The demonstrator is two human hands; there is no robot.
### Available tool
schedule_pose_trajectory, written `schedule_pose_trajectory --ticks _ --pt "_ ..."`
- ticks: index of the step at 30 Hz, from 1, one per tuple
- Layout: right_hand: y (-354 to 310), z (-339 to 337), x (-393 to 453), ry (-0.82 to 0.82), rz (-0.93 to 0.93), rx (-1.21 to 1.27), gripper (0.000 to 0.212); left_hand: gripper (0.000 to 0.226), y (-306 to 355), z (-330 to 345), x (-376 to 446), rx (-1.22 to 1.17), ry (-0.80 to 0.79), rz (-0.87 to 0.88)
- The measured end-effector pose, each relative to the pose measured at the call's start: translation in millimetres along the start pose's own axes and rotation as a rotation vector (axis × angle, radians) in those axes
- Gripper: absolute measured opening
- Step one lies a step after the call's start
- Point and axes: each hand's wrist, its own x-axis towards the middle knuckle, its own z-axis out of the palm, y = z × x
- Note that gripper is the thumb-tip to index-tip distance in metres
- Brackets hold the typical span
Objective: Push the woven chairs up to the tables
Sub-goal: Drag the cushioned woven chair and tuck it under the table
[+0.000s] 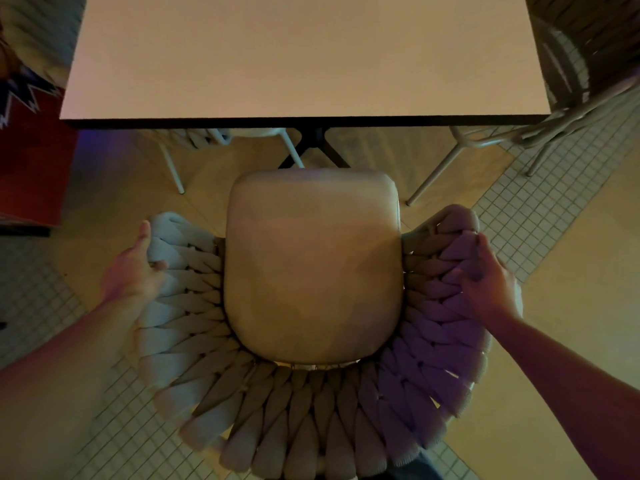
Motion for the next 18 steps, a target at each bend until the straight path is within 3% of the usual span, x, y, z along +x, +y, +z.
schedule_pose_trajectory --ticks 18 --pt "-26 6 7 -0.008 0.056 0.005 0.08 0.079 -5 -10 34 -0.015 0.005 0.06"
